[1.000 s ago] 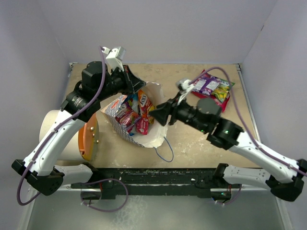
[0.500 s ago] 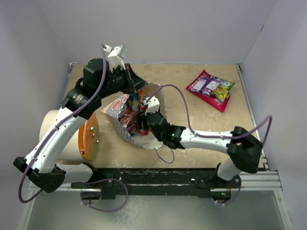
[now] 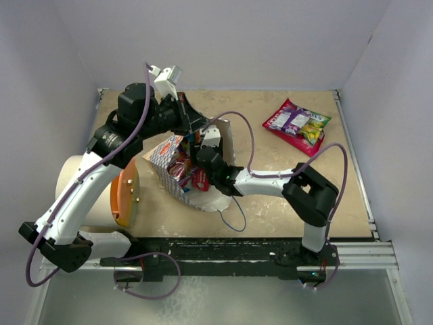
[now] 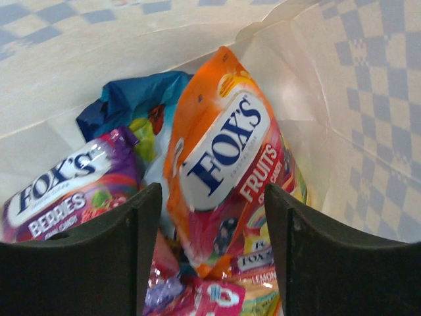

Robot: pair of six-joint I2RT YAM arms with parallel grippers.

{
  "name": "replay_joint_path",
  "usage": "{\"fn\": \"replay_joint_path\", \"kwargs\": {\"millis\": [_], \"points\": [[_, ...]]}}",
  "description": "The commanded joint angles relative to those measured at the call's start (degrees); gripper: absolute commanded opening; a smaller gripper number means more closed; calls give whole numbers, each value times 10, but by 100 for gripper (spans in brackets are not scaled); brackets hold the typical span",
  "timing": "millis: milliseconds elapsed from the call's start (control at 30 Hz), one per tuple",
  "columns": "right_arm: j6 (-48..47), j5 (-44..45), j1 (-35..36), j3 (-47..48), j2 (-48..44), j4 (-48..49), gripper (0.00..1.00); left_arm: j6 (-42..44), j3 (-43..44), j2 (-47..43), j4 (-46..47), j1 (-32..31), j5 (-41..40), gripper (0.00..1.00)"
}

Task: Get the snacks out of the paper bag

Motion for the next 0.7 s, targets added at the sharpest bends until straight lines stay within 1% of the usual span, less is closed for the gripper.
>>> {"fn": "replay_joint_path", "kwargs": {"millis": [0, 67, 133, 167, 233, 333, 400, 467, 600, 667], "points": [[-1, 9, -4, 28, 6, 22, 58, -5, 3, -28, 30, 0, 25, 0], [17, -19, -3, 24, 0, 3, 48, -7, 1, -32, 28, -1, 25, 0], [43, -34, -3, 23, -9, -25, 45, -7, -2, -36, 29, 0, 22, 0], [46, -38, -3, 23, -13, -32, 41, -7, -3, -37, 32, -1, 21, 0], [60, -56, -4, 23, -21, -55, 29, -10, -8, -40, 39, -1, 21, 0], [70, -68, -4, 23, -42, -84, 17, -17, -14, -42, 47, -1, 22, 0], [72, -86, -2, 20, -62, -98, 7, -21, -21, -47, 52, -1, 14, 0], [73, -106, 4, 14, -87, -107, 0, -25, -28, -54, 57, -1, 4, 0], [81, -177, 11, 3, -138, -134, 0, -29, -35, -58, 63, -1, -11, 0], [82, -216, 11, -9, -178, -148, 0, -30, -35, -57, 62, -1, -18, 0]]}}
